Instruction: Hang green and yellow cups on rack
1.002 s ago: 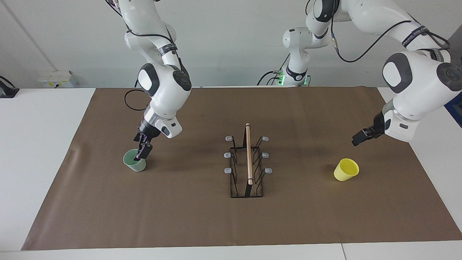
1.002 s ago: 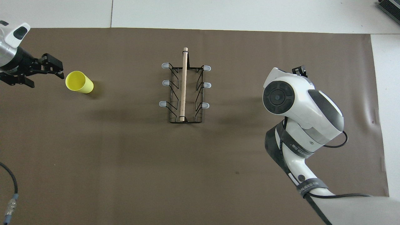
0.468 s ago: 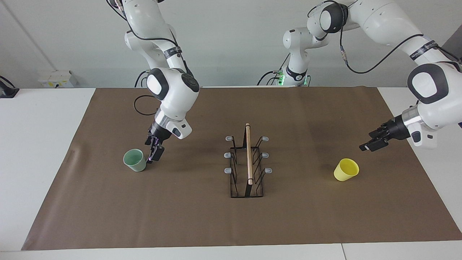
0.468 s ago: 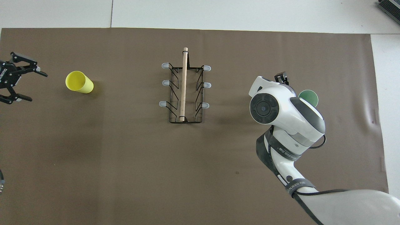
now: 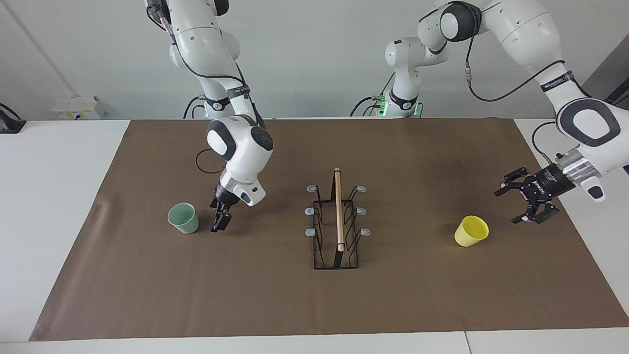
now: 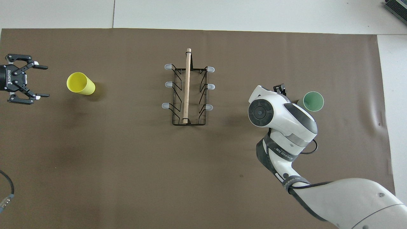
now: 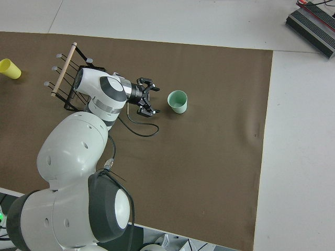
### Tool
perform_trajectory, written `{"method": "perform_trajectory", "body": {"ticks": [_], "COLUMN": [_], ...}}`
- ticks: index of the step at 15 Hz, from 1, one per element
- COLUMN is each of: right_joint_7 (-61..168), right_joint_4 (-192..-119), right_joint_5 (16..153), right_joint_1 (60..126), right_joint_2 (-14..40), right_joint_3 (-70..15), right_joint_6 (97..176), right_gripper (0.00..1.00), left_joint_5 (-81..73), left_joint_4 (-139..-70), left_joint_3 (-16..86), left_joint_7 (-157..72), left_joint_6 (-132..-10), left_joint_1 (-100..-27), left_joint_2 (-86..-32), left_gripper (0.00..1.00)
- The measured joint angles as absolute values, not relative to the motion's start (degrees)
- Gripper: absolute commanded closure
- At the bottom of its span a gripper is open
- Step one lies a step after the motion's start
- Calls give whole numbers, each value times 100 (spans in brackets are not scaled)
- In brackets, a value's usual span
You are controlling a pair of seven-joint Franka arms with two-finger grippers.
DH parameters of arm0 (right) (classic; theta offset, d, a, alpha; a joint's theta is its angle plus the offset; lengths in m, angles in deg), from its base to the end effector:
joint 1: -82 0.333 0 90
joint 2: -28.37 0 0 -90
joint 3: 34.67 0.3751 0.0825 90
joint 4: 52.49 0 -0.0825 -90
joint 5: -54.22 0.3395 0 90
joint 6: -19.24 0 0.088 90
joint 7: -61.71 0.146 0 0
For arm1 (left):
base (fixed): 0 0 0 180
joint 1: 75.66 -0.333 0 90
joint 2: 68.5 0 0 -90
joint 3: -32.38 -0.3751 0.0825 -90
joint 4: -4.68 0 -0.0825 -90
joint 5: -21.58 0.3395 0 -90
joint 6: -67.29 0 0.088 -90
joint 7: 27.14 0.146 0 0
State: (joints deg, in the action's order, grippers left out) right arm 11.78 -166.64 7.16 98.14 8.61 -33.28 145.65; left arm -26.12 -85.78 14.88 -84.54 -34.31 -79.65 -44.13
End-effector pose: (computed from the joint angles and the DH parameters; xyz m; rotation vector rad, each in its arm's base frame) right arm 0.5761 0.1309 0.3405 1.6666 1.9445 -0.3789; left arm 0.6382 0.1179 0.4466 1.7315 1.8298 -0.5087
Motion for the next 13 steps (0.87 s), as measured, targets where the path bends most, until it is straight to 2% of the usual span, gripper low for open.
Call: {"method": "perform_trajectory", "body": {"ticks": [8, 13], "right_joint_7": [1178, 1178], "right_joint_4": [-16879, -16986], "right_joint_5": [-213, -675], "right_joint_1": [9778, 9489], "right_joint_2": [825, 821], "right_joint_3": [-3356, -3361], "right_joint_6": [14565, 14694], "right_gripper": [0, 0], "left_joint_5": [-4568, -5817], "left_joint_4": [-10132, -10998], "left_joint_3": [1491, 1503], "left_joint_7": [-8567, -7594], "left_joint_6": [-4166, -4452], "left_joint_1": [-8277, -8293], "left_joint_2": [-4613, -4777], "left_gripper": [0, 0]}}
